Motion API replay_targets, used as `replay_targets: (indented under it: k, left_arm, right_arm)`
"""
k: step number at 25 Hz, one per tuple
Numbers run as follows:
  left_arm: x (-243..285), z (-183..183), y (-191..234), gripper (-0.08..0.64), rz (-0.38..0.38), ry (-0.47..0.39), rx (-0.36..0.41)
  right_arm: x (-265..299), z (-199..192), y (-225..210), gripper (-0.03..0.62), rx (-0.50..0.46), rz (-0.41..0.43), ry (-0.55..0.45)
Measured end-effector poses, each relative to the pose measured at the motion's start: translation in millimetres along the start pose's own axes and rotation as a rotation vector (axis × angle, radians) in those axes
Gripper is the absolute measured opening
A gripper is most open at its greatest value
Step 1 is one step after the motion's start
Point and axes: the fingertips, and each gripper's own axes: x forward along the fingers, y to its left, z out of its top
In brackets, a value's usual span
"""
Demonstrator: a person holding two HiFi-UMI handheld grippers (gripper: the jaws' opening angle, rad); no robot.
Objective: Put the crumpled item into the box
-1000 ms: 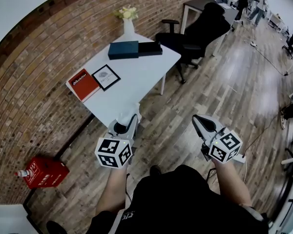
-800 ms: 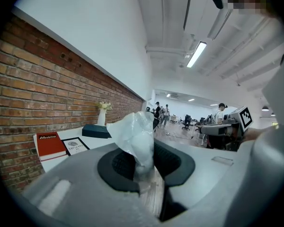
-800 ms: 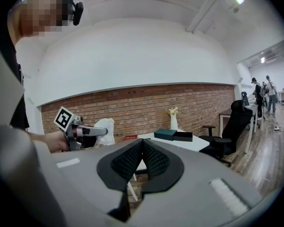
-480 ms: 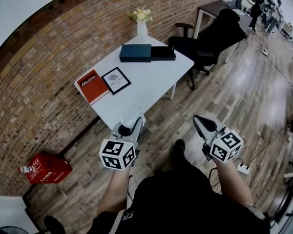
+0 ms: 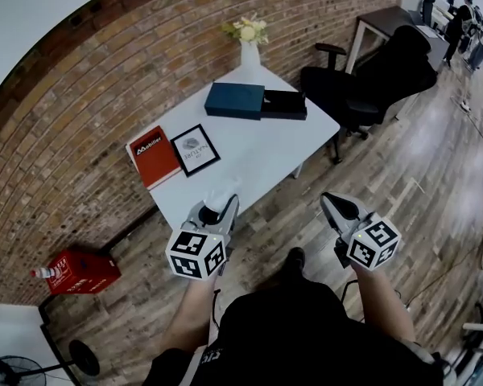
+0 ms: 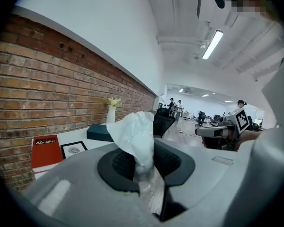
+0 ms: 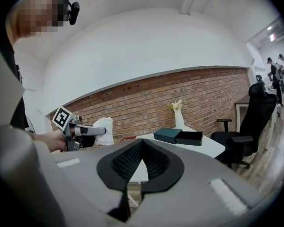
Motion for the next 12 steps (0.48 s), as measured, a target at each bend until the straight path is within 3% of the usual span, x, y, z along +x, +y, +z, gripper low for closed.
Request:
replay_targets:
  k: [6, 12]
  left_arm:
    - [67, 13, 5, 0.083, 0.035, 0.036, -0.020]
    - [123, 32, 5, 0.084, 0.051, 0.055, -0.012]
  right_arm:
    - [37, 15, -66, 0.000, 0.017, 0.054, 0.013]
    - [47, 25, -123, 0.000, 0.049, 0.057, 0.018]
